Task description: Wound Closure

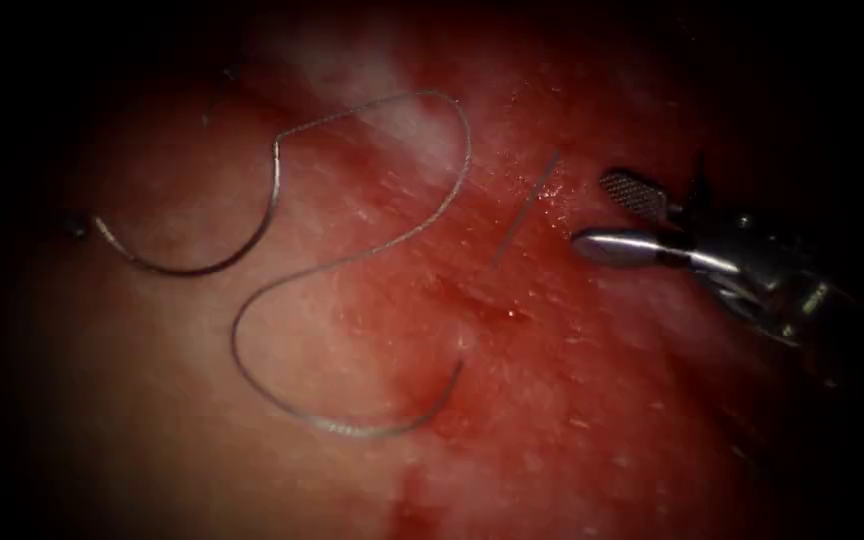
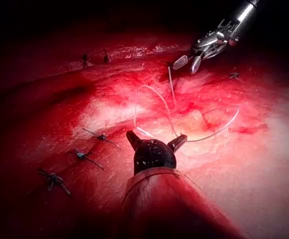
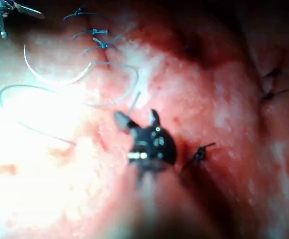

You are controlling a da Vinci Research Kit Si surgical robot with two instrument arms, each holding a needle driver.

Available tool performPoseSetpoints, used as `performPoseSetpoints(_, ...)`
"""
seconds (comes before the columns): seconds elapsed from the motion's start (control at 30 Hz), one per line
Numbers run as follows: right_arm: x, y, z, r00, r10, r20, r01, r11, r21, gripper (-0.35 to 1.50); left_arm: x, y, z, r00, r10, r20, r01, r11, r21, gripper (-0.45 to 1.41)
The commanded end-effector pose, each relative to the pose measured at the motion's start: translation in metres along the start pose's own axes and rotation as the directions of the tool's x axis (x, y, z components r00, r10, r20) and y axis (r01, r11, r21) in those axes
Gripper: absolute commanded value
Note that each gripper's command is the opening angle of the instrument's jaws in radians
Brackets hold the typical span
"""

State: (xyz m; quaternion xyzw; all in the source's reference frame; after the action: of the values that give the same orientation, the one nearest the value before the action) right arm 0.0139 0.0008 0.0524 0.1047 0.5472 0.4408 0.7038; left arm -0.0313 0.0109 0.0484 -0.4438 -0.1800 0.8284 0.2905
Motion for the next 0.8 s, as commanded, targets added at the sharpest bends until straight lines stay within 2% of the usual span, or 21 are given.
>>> performPoseSetpoints(0.03, -0.0001, 0.0001, 0.0006, 1.0, -0.007, -0.001, 0.007, 1.0, 0.003, 1.23, 0.0006, 0.0002, 0.002, 1.0, -0.023, 0.0, 0.023, 0.999, 0.024, 0.96)
performPoseSetpoints(0.1, -0.0001, 0.0001, 0.0005, 1.0, -0.012, -0.006, 0.012, 1.0, -0.004, 1.23, 0.001, 0.0003, 0.0025, 1.0, -0.027, 0.015, 0.027, 0.999, 0.032, 0.93)
performPoseSetpoints(0.27, -0.0001, 0.0003, -0.0002, 0.997, -0.069, 0.042, 0.07, 0.997, -0.033, 1.23, 0.0026, -0.0003, 0.0057, 0.997, -0.033, 0.076, 0.026, 0.996, 0.091, 0.88)
performPoseSetpoints(0.37, -0.0002, 0.0001, -0.0006, 0.995, -0.086, 0.06, 0.088, 0.995, -0.048, 1.23, 0.0031, -0.0008, 0.0074, 0.993, 0.013, 0.116, -0.027, 0.992, 0.121, 0.86)
performPoseSetpoints(0.4, -0.0004, -0.0002, -0.0009, 0.994, -0.092, 0.063, 0.095, 0.994, -0.049, 1.23, 0.0034, -0.0011, 0.0086, 0.985, 0.05, 0.166, -0.074, 0.987, 0.143, 0.83)
performPoseSetpoints(0.47, -0.0005, -0.0004, -0.0011, 0.993, -0.098, 0.063, 0.101, 0.994, -0.047, 1.23, 0.0034, -0.0011, 0.009, 0.979, 0.069, 0.191, -0.098, 0.985, 0.144, 0.81)
performPoseSetpoints(0.53, -0.0008, -0.0009, -0.0014, 0.992, -0.104, 0.067, 0.107, 0.993, -0.046, 1.21, 0.0033, -0.0012, 0.0107, 0.96, 0.096, 0.264, -0.14, 0.979, 0.151, 0.79)
performPoseSetpoints(0.57, -0.0008, -0.0009, -0.0014, 0.992, -0.104, 0.067, 0.107, 0.993, -0.046, 1.21, 0.0033, -0.0012, 0.0107, 0.96, 0.096, 0.264, -0.14, 0.979, 0.151, 0.79)
performPoseSetpoints(0.63, -0.001, -0.0014, -0.0016, 0.992, -0.104, 0.067, 0.107, 0.993, -0.046, 1.21, 0.0032, -0.0019, 0.0127, 0.942, 0.123, 0.312, -0.181, 0.97, 0.163, 0.79)
performPoseSetpoints(0.8, -0.001, -0.0014, -0.0016, 0.992, -0.104, 0.067, 0.107, 0.993, -0.047, 1.19, 0.0029, -0.0023, 0.0142, 0.936, 0.12, 0.332, -0.188, 0.965, 0.18, 0.79)
